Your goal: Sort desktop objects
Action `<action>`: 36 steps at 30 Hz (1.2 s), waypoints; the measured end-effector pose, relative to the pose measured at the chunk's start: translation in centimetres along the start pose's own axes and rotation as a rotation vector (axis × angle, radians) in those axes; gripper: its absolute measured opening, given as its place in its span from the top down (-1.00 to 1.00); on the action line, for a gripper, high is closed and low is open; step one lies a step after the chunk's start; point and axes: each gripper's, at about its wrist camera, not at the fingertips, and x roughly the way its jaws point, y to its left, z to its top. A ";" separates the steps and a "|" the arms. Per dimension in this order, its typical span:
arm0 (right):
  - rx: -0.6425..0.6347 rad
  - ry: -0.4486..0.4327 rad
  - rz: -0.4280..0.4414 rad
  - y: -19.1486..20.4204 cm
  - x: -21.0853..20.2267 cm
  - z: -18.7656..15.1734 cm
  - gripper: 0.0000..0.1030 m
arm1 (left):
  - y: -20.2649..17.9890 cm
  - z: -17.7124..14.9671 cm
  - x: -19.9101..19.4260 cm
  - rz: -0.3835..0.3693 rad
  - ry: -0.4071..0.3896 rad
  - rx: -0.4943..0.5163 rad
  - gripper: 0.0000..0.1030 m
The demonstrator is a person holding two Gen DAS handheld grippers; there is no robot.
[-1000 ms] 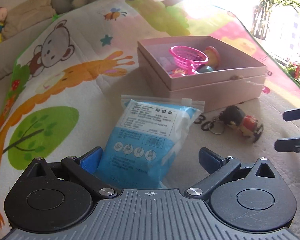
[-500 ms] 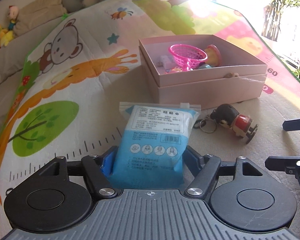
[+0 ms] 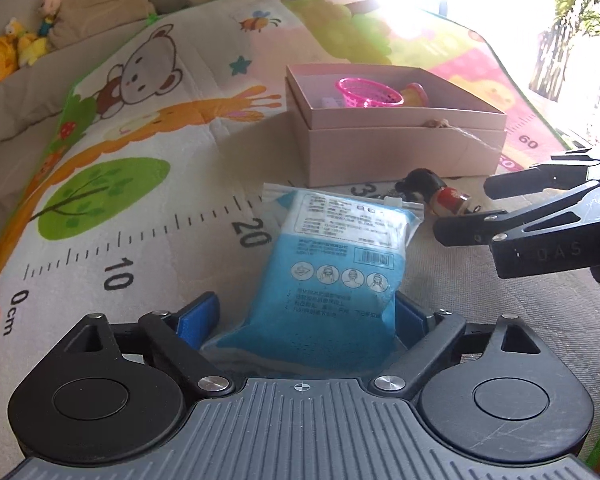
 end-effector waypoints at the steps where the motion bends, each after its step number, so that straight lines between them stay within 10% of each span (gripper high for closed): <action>1: -0.002 0.001 0.005 0.1 0.3 0.2 -0.20 | 0.0 0.0 0.0 0.002 -0.003 -0.002 -0.86; 7: -0.016 0.013 0.001 0.2 1.8 1.3 0.17 | -0.3 -0.2 -0.2 0.008 -0.014 0.011 -0.88; 17: -0.013 0.070 -0.011 -0.3 -0.9 -0.6 0.17 | -1.7 0.8 -0.3 -0.008 -0.045 0.097 -0.88; 27: -0.054 0.081 -0.031 0.4 -2.3 -1.8 0.12 | -1.9 1.7 0.8 -0.020 -0.003 0.090 -0.25; 36: -0.044 0.076 0.021 0.5 -0.7 -1.0 0.38 | -1.9 1.4 0.3 -0.014 0.016 0.125 -0.54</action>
